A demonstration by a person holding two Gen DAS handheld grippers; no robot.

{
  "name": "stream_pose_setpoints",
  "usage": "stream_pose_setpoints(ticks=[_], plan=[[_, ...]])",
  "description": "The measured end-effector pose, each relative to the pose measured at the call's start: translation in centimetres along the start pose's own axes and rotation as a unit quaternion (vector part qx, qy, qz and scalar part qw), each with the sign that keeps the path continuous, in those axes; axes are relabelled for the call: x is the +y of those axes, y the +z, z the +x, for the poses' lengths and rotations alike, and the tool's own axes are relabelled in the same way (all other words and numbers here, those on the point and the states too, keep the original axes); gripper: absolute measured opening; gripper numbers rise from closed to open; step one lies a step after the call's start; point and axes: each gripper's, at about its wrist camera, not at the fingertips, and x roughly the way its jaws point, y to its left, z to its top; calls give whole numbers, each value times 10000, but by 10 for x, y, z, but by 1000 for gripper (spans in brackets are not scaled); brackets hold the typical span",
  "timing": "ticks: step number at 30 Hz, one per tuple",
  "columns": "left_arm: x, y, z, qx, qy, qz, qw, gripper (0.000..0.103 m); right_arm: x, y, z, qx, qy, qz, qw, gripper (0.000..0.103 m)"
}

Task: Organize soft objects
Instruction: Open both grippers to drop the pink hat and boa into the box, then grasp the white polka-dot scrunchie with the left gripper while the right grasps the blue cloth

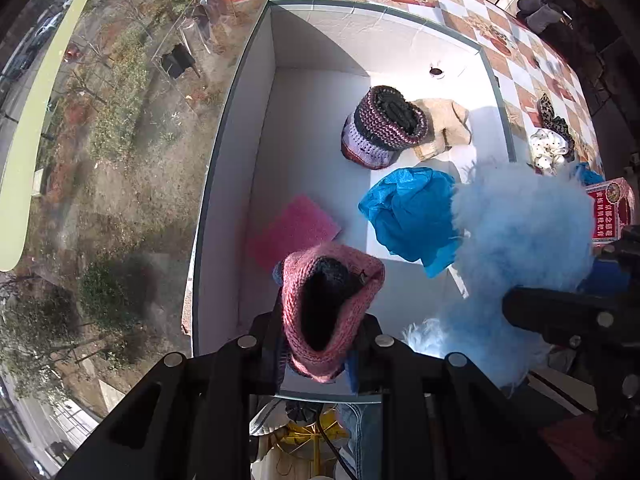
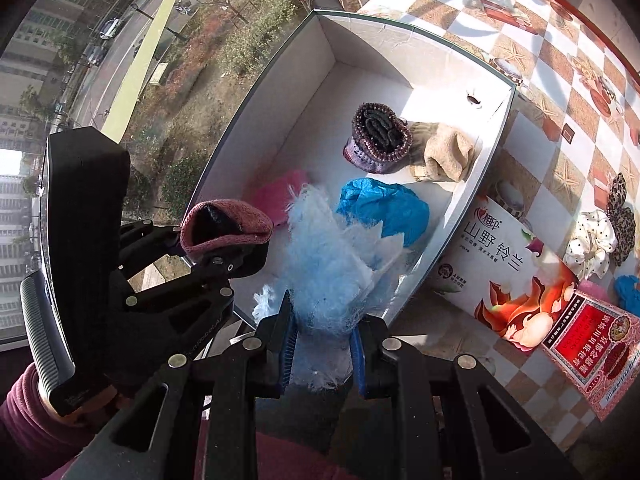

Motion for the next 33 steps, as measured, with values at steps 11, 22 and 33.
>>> stream_pose_setpoints(ticks=[11, 22, 33], plan=[[5, -1, 15, 165, 39, -82, 9998, 25, 4, 12, 26, 142, -161, -94, 9997, 25], [6, 0, 10, 149, 26, -43, 9999, 25, 11, 15, 31, 169, -284, -212, 9992, 25], [9, -6, -3, -539, -299, -210, 9979, 92, -5, 16, 10, -53, -403, 29, 9992, 88]])
